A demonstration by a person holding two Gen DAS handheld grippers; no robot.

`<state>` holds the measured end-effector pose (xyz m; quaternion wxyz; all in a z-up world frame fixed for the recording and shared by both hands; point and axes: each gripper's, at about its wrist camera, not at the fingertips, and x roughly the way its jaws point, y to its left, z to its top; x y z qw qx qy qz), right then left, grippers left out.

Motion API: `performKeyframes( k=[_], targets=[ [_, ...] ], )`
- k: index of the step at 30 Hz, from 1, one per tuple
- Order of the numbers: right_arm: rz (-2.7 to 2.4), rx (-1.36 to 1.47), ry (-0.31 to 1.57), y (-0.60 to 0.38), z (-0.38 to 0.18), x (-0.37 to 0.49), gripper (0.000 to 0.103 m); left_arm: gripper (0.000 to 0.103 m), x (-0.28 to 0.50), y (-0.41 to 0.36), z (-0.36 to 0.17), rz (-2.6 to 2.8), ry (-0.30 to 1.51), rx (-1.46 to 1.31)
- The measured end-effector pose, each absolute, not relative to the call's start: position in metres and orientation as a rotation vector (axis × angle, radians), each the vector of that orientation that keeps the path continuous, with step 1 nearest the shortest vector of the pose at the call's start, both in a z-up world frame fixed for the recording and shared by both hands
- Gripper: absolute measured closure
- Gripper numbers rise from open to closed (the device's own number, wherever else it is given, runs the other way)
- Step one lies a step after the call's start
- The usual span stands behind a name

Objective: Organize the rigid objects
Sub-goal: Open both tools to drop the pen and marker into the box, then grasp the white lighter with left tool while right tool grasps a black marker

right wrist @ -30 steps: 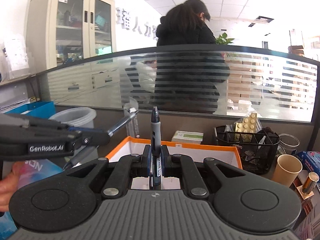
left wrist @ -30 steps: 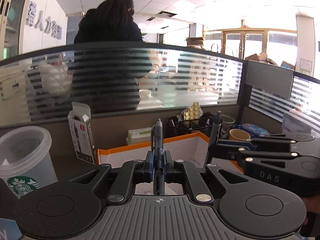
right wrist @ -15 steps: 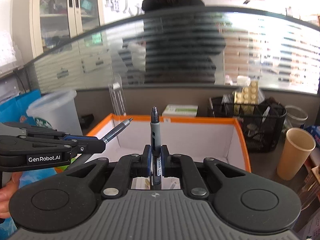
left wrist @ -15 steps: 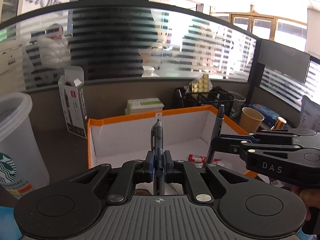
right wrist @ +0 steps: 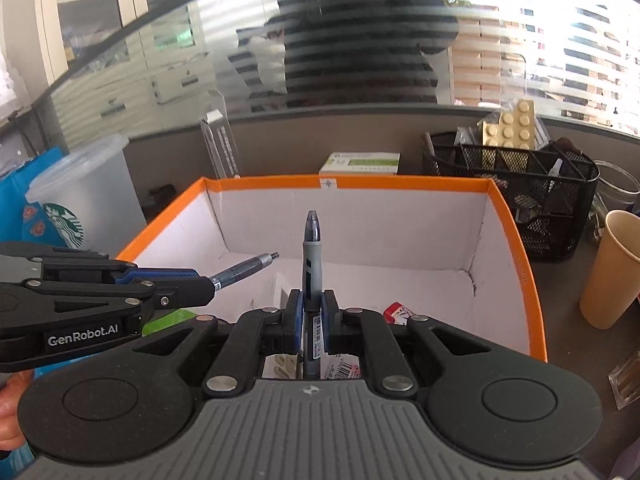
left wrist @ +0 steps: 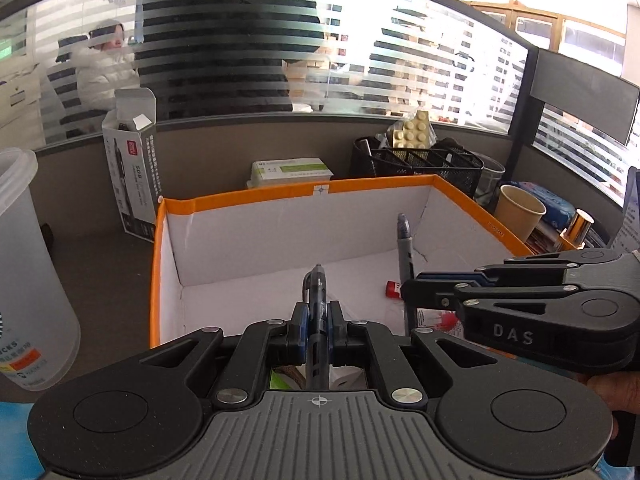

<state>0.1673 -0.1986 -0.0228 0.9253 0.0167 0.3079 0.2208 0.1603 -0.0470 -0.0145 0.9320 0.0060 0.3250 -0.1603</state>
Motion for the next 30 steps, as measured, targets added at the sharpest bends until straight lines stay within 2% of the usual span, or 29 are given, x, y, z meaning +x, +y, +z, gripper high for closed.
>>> performKeyframes(
  k=[9, 13, 15, 16, 17, 18, 19, 20, 23, 26, 30],
  targets=[
    [0.431, 0.025, 0.669, -0.194, -0.027, 0.18, 0.092, 0.095, 0.176, -0.055, -0.022, -0.314, 0.701, 0.012],
    [0.431, 0.033, 0.661, -0.196, -0.024, 0.177, 0.09, 0.089, 0.177, -0.055, -0.024, -0.313, 0.697, 0.005],
    [0.429, 0.036, 0.649, -0.198, -0.021, 0.175, 0.09, 0.082, 0.175, -0.053, -0.021, -0.32, 0.695, -0.015],
    [0.43, 0.034, 0.64, -0.199, -0.018, 0.174, 0.089, 0.073, 0.173, -0.051, -0.017, -0.322, 0.684, -0.02],
    [0.428, 0.033, 0.627, -0.2, -0.015, 0.17, 0.087, 0.056, 0.169, -0.049, -0.012, -0.313, 0.666, -0.02],
    [0.429, 0.034, 0.611, -0.202, -0.01, 0.167, 0.086, 0.044, 0.165, -0.047, -0.006, -0.3, 0.64, -0.018],
    [0.433, 0.036, 0.591, -0.205, -0.005, 0.162, 0.082, 0.023, 0.159, -0.044, 0.001, -0.286, 0.61, -0.019],
    [0.436, 0.036, 0.569, -0.208, 0.0, 0.157, 0.078, 0.014, 0.153, -0.041, 0.008, -0.271, 0.577, -0.023],
    [0.453, 0.032, 0.508, -0.218, 0.015, 0.132, 0.075, 0.012, 0.132, -0.032, 0.026, -0.262, 0.501, -0.024],
    [0.483, 0.04, 0.483, -0.231, 0.023, 0.107, 0.072, 0.001, 0.109, -0.029, 0.036, -0.274, 0.456, -0.022],
    [0.484, 0.043, 0.488, -0.247, 0.016, 0.076, 0.067, 0.001, 0.079, -0.039, 0.027, -0.319, 0.462, 0.039]
  ],
)
